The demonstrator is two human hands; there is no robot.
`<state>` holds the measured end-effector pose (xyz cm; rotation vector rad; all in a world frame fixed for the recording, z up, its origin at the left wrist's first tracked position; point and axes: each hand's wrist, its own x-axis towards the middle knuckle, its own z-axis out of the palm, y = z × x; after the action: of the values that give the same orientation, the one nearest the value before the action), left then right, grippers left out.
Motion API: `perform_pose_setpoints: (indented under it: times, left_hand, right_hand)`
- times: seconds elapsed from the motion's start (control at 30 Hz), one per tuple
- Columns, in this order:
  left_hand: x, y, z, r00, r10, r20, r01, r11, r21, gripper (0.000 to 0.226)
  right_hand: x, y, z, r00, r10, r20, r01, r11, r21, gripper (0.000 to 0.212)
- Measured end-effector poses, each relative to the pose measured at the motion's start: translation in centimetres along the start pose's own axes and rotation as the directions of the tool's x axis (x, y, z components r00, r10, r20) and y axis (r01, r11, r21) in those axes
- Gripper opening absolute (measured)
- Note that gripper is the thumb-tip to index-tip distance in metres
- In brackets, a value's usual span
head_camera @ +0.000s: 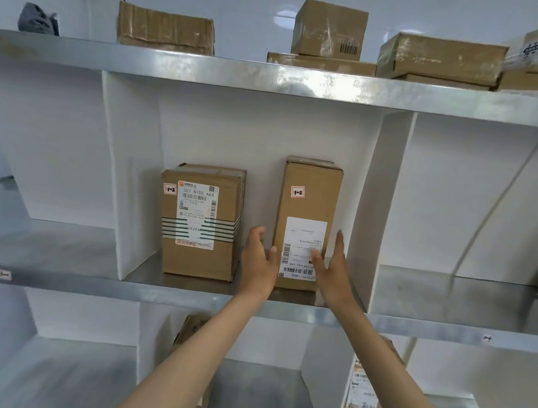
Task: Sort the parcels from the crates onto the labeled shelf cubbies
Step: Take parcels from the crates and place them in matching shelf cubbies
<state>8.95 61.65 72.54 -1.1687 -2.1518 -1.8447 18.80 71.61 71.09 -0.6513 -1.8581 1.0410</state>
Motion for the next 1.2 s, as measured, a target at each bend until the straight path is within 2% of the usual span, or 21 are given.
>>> perform_pose_setpoints:
  times: [0.07, 0.13, 0.27, 0.4, 0.53, 0.67, 0.73, 0.83, 0.97, 1.07, 1.2]
  left_hand:
    - [-1.3, 0.7, -1.2, 0.996, 0.085, 0.004, -0.085, 0.996, 0.035, 0.044]
    - [-2.8, 1.5, -2.6, 0.982, 0.188, 0.008, -0.189, 0.981, 0.049, 0.045]
    - [-5.7, 2.8, -6.8, 0.923, 0.383, -0.035, -0.375, 0.917, 0.133, 0.041]
    - [-8.6, 2.4, -13.9, 0.879, 0.456, -0.141, -0.416, 0.877, 0.239, 0.033]
    - [-12.6, -1.2, -23.9, 0.868, 0.431, -0.245, -0.310, 0.857, 0.411, 0.020]
    - [-18.5, -7.5, -33.1, 0.887, 0.244, -0.393, -0.034, 0.882, 0.470, 0.012]
    - [-22.0, -10.5, -36.7, 0.878, 0.123, -0.463, 0.117, 0.882, 0.457, 0.009]
    - [-27.2, -15.1, -41.1, 0.845, -0.059, -0.531, 0.339, 0.827, 0.448, 0.008]
    - [-33.5, -21.0, -44.5, 0.754, -0.308, -0.580, 0.592, 0.701, 0.398, 0.002]
    - [-36.8, -25.1, -45.2, 0.662, -0.457, -0.594, 0.726, 0.589, 0.356, 0.007]
    - [-38.7, -30.7, -45.3, 0.533, -0.621, -0.575, 0.839, 0.474, 0.266, 0.013]
  right_hand:
    - [-1.5, -1.1, -0.5, 0.990, -0.098, -0.104, 0.086, 0.990, -0.112, 0.071]
    - [-3.5, -2.6, -0.7, 0.947, -0.267, -0.177, 0.221, 0.945, -0.242, 0.065]
    - [-7.6, -6.5, 1.2, 0.848, -0.499, -0.181, 0.397, 0.822, -0.408, 0.056]
    - [-12.2, -10.4, 6.2, 0.802, -0.590, -0.092, 0.522, 0.768, -0.370, 0.048]
    - [-17.5, -12.7, 14.3, 0.775, -0.629, 0.067, 0.626, 0.746, -0.227, 0.041]
    - [-24.4, -13.2, 23.3, 0.755, -0.604, 0.255, 0.638, 0.766, -0.078, 0.042]
    - [-28.0, -12.7, 27.3, 0.717, -0.597, 0.359, 0.642, 0.767, -0.008, 0.041]
    - [-32.8, -11.5, 32.3, 0.645, -0.556, 0.524, 0.615, 0.785, 0.078, 0.031]
    - [-37.6, -8.5, 37.8, 0.490, -0.455, 0.744, 0.588, 0.802, 0.103, 0.005]
    - [-40.1, -4.9, 41.7, 0.359, -0.345, 0.867, 0.587, 0.806, 0.077, 0.005]
    - [-41.9, 0.0, 46.5, 0.238, -0.261, 0.936, 0.594, 0.801, 0.072, 0.006]
